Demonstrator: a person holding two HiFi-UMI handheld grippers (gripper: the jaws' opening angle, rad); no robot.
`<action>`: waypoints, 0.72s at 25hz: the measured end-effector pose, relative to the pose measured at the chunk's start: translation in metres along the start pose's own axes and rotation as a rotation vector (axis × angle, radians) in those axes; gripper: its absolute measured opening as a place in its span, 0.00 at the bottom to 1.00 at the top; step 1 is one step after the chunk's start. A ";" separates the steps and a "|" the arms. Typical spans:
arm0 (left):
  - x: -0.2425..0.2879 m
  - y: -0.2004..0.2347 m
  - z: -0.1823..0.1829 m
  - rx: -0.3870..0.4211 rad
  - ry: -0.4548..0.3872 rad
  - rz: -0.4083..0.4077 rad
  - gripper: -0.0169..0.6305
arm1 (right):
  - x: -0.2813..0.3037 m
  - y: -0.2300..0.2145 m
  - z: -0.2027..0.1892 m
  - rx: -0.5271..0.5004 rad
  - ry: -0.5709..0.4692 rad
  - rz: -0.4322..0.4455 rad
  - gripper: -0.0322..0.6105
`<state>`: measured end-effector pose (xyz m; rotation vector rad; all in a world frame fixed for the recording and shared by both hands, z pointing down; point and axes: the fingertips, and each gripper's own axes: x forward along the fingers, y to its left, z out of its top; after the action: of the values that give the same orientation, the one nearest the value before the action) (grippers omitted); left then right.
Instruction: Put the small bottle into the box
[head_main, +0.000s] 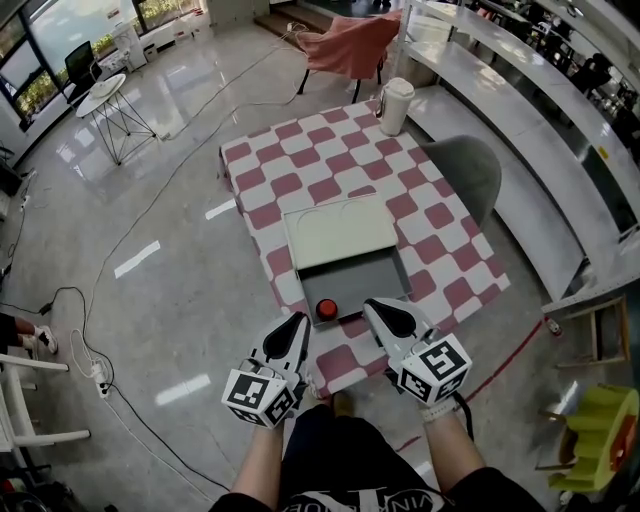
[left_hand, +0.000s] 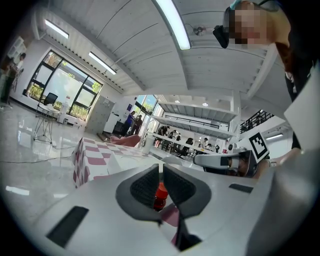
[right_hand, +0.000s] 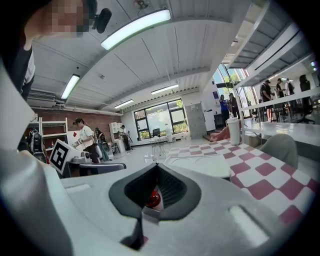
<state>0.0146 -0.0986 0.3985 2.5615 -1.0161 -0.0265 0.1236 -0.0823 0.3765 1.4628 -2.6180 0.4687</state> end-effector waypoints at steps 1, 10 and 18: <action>0.000 0.000 0.002 0.002 -0.002 0.002 0.07 | -0.001 -0.001 0.001 0.003 -0.001 -0.003 0.06; 0.005 -0.005 0.024 0.013 -0.029 -0.003 0.07 | -0.008 -0.007 0.017 0.014 -0.030 0.003 0.06; 0.005 -0.007 0.048 -0.009 -0.065 0.004 0.07 | -0.011 -0.004 0.034 0.011 -0.062 0.021 0.06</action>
<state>0.0153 -0.1139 0.3520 2.5662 -1.0421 -0.1136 0.1344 -0.0864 0.3423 1.4774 -2.6856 0.4469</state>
